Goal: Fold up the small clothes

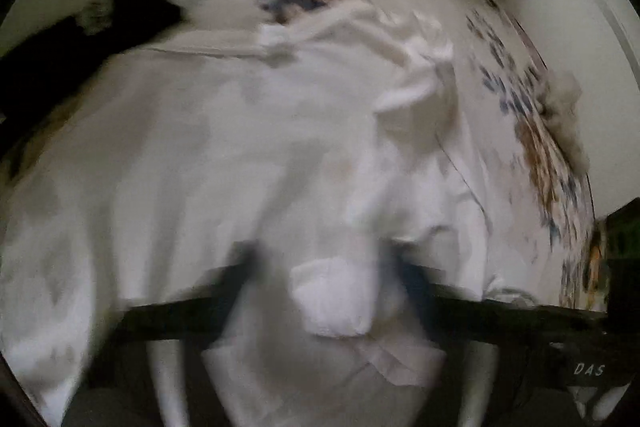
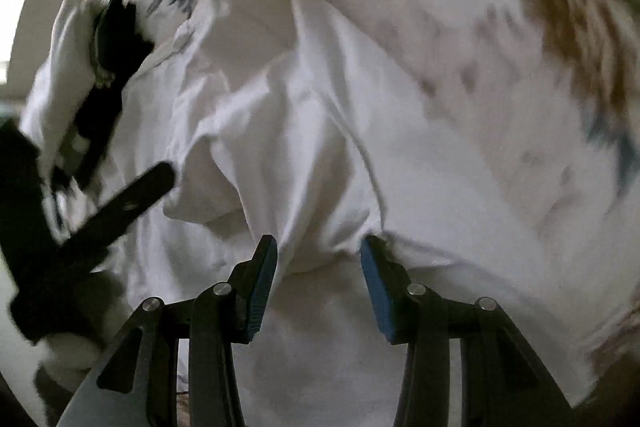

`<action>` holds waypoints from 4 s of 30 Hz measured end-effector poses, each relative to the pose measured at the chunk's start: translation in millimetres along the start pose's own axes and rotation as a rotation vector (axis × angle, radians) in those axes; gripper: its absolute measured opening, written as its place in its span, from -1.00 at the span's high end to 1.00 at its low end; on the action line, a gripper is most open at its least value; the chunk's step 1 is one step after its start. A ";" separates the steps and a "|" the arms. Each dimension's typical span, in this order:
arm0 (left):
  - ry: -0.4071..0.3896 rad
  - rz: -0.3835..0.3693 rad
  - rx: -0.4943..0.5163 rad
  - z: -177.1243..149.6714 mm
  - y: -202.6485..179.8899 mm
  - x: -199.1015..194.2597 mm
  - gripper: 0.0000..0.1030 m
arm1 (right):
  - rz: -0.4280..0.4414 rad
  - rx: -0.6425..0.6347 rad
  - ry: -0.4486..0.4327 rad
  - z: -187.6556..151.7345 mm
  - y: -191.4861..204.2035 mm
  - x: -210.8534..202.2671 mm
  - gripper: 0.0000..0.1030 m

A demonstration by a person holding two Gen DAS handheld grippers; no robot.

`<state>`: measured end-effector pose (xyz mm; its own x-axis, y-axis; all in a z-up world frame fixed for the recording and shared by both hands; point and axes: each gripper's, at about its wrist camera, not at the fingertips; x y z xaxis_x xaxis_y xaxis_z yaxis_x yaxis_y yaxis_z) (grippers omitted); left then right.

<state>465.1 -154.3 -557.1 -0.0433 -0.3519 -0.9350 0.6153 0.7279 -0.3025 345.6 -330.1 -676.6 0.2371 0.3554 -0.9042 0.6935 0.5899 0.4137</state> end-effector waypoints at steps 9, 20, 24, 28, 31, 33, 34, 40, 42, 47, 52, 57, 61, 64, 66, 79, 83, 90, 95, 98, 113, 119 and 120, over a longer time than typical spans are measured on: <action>-0.034 0.125 -0.138 19.5 38.3 -12.2 0.96 | -0.007 -0.005 -0.030 -21.6 5.5 22.1 0.84; -0.167 0.251 -0.397 -71.0 60.4 -70.0 0.16 | -0.193 -0.223 -0.055 -32.2 51.5 -2.8 0.04; -0.194 0.248 -0.654 -147.1 81.2 -100.7 -0.35 | -0.249 -0.327 -0.070 -41.7 69.7 -1.9 -0.22; -0.244 0.144 -1.033 -221.0 119.4 -108.6 -0.35 | -0.269 -0.342 -0.054 -44.0 85.0 8.4 -0.22; -0.311 0.000 -1.250 -253.7 150.9 -95.6 -0.31 | -0.276 -0.354 -0.053 -43.2 87.0 14.6 -0.22; -0.397 -0.064 -1.309 -255.8 163.2 -92.4 -0.31 | -0.284 -0.354 -0.058 -45.0 93.7 22.5 -0.23; -0.446 -0.079 -1.321 -251.4 168.4 -92.3 -0.29 | -0.288 -0.352 -0.058 -45.6 95.7 24.9 -0.23; -0.574 0.031 -1.261 -227.8 187.8 -109.0 0.92 | -0.306 -0.313 -0.062 -43.2 95.7 31.9 -0.23; -0.604 0.104 -1.192 -214.2 182.8 -121.6 0.94 | -0.306 -0.307 -0.068 -46.5 87.2 25.3 -0.23; -0.667 0.184 -0.786 -153.7 127.5 -151.5 0.94 | -0.305 -0.295 -0.084 -46.3 76.6 11.9 -0.23; -0.473 0.022 -0.478 -96.9 52.9 -92.5 0.91 | -0.313 -0.258 -0.090 -43.9 51.4 -4.6 -0.23; -0.204 -0.092 -0.389 -92.3 35.1 -49.3 0.84 | -0.311 -0.218 -0.082 -43.6 31.6 -17.4 -0.23; -0.252 -0.079 -0.486 -104.0 72.8 -80.2 0.01 | -0.243 -0.214 -0.098 -47.8 29.3 -31.5 -0.23; -0.300 -0.012 -0.532 -95.8 113.2 -93.2 -0.26 | -0.140 -0.193 -0.111 -48.8 31.7 -45.4 -0.23; -0.301 0.042 -0.516 -80.2 128.8 -93.0 -0.26 | -0.070 -0.172 -0.118 -48.2 42.8 -49.4 -0.23; -0.142 0.217 -0.400 -13.5 159.4 -30.8 -0.26 | -0.186 -0.167 -0.019 -39.7 99.1 15.5 0.75; -0.205 0.212 -0.421 -18.9 154.3 -55.7 -0.26 | -0.167 -0.179 0.023 -44.3 90.4 4.8 0.67; -0.277 0.317 -0.419 -72.3 79.8 -112.8 -0.94 | -0.325 -0.359 -0.106 -30.3 102.7 -63.3 -0.49; -0.239 0.336 -0.485 -108.3 40.8 -120.2 -0.95 | -0.316 -0.452 -0.119 -21.4 97.7 -100.7 -0.99; -0.224 0.355 -0.494 -123.5 0.5 -115.4 -0.94 | -0.270 -0.470 -0.066 -15.6 81.6 -118.3 -0.99; 0.011 0.235 -0.695 -181.7 -274.6 24.0 -0.94 | -0.240 -0.689 0.217 106.0 -45.7 -186.2 -0.05; 0.072 0.239 -0.702 -186.7 -318.1 80.6 -0.94 | -0.133 -0.621 0.246 166.5 -63.2 -167.8 -0.06; 0.075 0.243 -0.711 -186.5 -319.9 86.6 -0.94 | -0.103 -0.609 0.253 174.7 -60.4 -158.2 -0.06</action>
<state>117.7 -307.9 -575.8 -0.0405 -0.1107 -0.9930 -0.0408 0.9932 -0.1091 385.1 -548.6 -577.1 -0.0283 0.3905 -0.9202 0.1786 0.9077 0.3797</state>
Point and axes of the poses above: each gripper's, at about its wrist camera, not at the fingertips, and x roughly the way its jaws point, y to its left, z to its top, and after that the axes turned 3 degrees about x, right-handed
